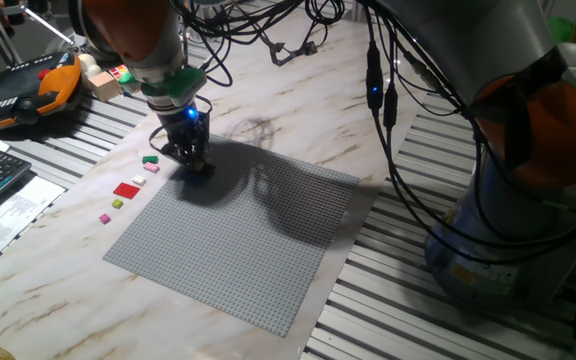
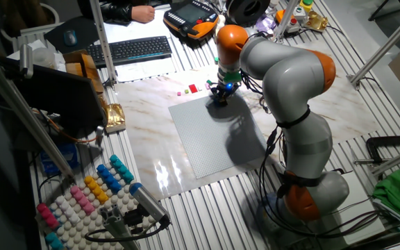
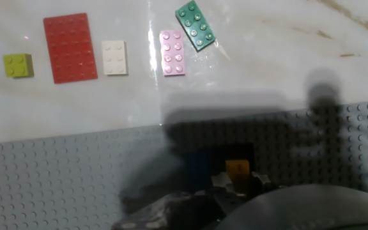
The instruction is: Build with small Lego blocks
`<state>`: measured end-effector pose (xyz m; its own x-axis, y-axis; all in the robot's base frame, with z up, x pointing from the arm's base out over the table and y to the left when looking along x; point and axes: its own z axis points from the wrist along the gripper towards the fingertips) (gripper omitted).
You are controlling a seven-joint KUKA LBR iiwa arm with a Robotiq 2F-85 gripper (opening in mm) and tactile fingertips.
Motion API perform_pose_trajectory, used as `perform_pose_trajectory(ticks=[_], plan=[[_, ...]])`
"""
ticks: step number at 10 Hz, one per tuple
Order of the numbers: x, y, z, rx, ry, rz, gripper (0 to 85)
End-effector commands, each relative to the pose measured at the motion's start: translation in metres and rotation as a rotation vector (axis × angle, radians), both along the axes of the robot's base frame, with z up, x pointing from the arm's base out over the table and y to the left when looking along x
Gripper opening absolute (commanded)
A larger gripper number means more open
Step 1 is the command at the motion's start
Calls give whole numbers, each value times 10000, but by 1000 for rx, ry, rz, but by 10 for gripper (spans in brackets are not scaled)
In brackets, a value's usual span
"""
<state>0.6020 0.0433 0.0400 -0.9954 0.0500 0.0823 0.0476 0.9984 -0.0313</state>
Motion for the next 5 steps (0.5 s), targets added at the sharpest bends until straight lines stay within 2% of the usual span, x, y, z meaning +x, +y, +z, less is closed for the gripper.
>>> perform_pose_trajectory(ticks=[1, 3, 5], plan=[[3, -6, -5, 1, 0, 1, 120], [5, -5, -10, -1, 2, -1, 157], [8, -6, -15, -1, 2, -1, 257]])
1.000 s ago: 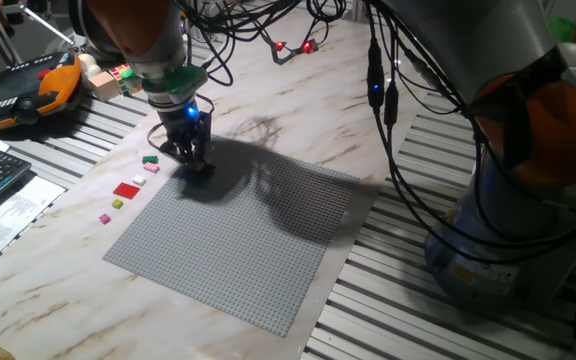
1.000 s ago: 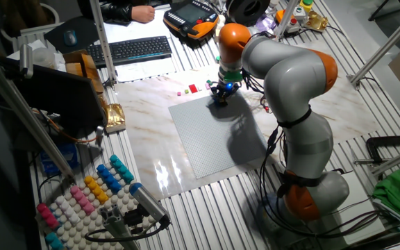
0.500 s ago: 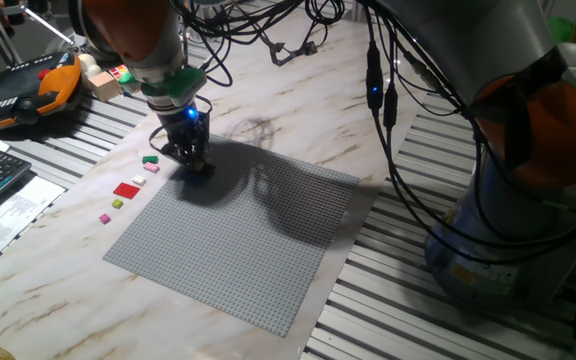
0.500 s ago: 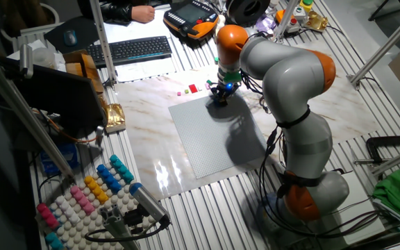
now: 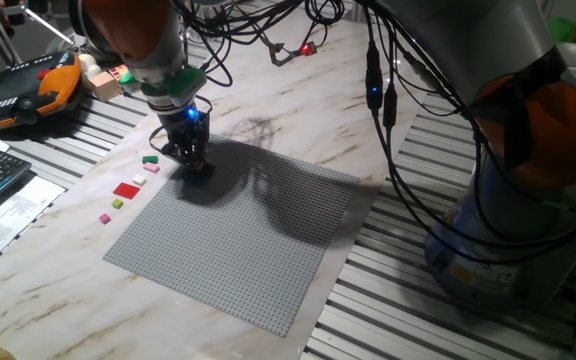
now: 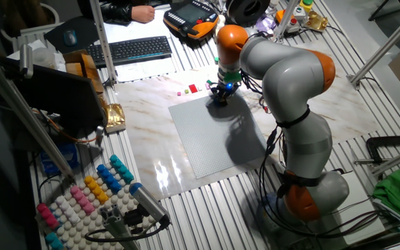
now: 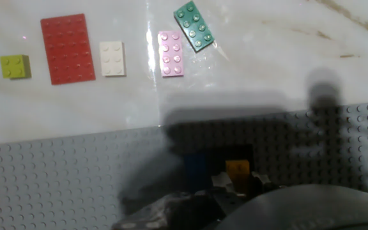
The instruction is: Build with small Lego blocks
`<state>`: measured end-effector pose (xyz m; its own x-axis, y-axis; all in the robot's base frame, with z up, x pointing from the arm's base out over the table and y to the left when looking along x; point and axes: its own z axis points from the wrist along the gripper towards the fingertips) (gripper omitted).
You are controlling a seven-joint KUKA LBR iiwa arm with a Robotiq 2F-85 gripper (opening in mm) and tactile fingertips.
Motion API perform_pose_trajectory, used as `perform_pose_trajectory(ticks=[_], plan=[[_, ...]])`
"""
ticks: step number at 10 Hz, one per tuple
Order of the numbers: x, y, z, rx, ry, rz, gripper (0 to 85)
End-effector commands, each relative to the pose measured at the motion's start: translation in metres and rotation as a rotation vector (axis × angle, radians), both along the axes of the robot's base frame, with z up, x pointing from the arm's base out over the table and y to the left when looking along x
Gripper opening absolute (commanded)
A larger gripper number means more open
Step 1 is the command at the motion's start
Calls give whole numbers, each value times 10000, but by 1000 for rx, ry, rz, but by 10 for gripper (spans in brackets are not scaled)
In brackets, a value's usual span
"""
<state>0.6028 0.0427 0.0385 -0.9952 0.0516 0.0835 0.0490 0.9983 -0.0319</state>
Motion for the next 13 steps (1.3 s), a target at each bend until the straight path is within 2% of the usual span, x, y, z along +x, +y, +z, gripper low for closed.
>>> perform_pose_trajectory(ticks=[1, 3, 5, 7, 8, 9, 11, 13], plan=[[0, 0, -1, 0, -1, -1, 303], [4, -1, -3, 2, 4, 10, 257], [8, -2, 1, 1, 4, 13, 250], [12, 13, 22, 16, 19, 6, 187], [4, 32, 34, 15, 17, -3, 220], [-1, 43, 39, 13, 17, -7, 217], [-9, 64, 49, 20, 17, -18, 153], [-13, 93, 52, 38, 19, -31, 53]])
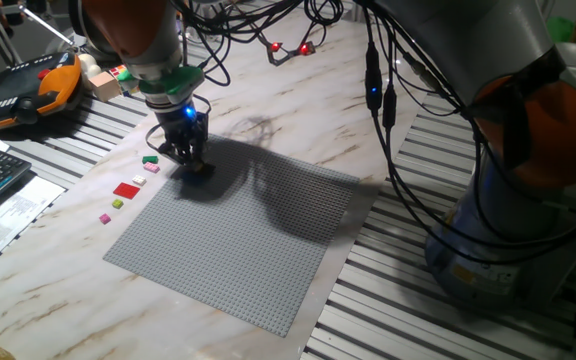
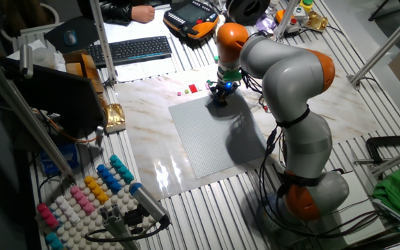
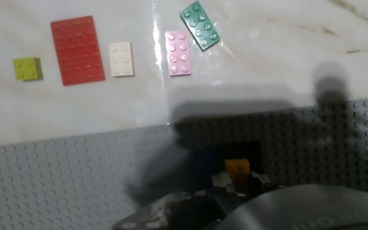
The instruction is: Build with small Lego blocks
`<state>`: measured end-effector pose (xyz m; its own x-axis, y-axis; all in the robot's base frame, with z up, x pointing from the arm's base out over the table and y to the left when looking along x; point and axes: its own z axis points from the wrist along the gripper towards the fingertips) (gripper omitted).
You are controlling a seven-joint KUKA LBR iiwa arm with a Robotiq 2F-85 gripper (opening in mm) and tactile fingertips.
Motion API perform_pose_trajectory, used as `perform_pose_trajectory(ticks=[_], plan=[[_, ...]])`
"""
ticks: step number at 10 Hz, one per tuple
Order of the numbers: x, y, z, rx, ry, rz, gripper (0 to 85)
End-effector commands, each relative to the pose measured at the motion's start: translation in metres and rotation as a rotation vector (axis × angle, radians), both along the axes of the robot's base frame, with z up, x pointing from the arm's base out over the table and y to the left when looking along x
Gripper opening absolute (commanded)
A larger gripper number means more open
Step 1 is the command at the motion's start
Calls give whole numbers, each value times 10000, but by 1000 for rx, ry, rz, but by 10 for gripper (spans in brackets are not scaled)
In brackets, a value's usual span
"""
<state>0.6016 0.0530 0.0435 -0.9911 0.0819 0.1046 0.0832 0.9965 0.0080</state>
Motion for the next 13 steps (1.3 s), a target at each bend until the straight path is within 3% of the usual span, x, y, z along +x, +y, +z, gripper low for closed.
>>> perform_pose_trajectory(ticks=[1, 7, 11, 13], plan=[[1, 20, -7, 6, 0, -5, 20], [9, 51, -35, 19, 4, -9, 7], [7, 35, -14, 7, 5, -8, 7], [23, 22, -11, 25, 7, -20, 7]])
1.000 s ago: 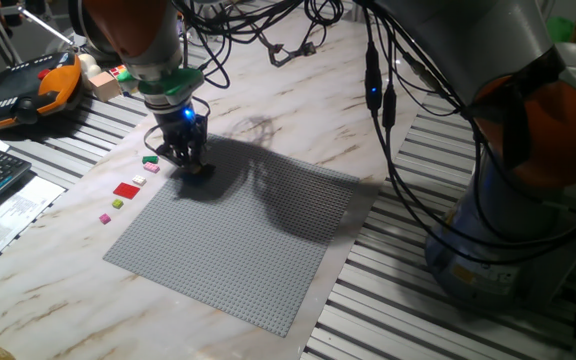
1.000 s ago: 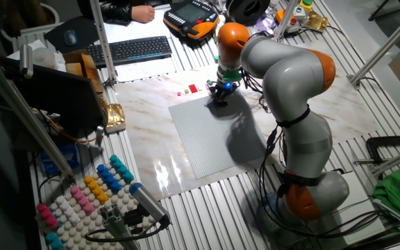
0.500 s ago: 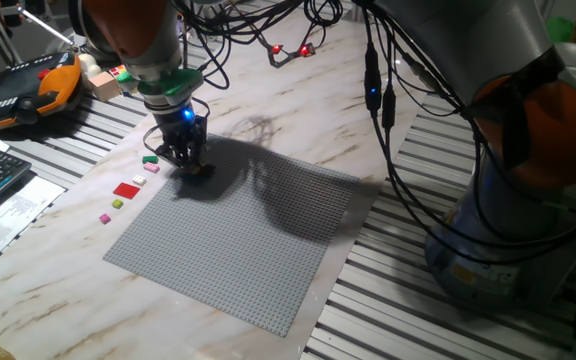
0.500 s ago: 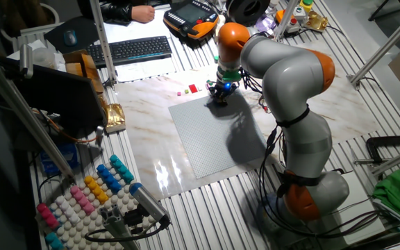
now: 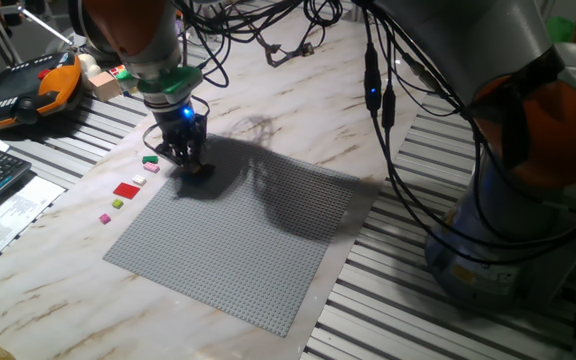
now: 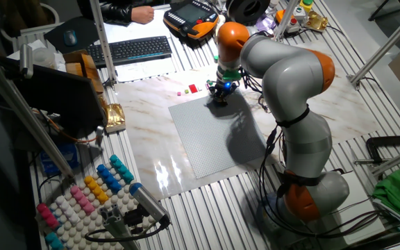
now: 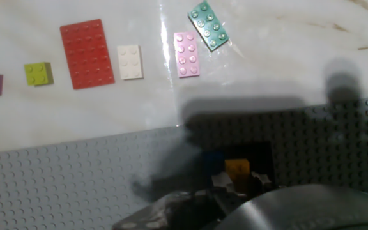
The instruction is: Build with small Lego blocks
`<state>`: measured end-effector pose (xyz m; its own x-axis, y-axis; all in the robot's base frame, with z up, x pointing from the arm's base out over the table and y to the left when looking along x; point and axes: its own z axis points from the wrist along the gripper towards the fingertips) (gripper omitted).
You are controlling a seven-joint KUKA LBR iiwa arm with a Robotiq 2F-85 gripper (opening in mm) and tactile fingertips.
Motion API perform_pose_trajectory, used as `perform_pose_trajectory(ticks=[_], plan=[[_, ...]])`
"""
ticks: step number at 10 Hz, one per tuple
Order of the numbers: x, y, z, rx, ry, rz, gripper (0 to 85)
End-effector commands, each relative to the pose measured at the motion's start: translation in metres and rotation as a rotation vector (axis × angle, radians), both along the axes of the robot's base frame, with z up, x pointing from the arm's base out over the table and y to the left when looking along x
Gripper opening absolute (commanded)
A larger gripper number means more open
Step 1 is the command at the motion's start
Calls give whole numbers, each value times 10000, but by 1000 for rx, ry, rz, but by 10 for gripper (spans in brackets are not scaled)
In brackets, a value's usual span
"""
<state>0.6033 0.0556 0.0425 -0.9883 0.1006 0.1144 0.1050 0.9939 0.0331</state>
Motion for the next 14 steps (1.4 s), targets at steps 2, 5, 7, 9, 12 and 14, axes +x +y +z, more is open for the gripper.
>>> perform_pose_trajectory(ticks=[2, 5, 7, 9, 12, 14], plan=[[-14, 2, 15, 2, 1, 8, 7], [-14, 2, 15, -41, -2, 66, 7], [-14, 2, 15, -69, 17, 112, 10], [-14, 2, 15, -51, 64, 171, 10], [-18, 21, 18, -47, 57, 164, 10], [-36, 130, 56, -53, 53, 154, 10]])
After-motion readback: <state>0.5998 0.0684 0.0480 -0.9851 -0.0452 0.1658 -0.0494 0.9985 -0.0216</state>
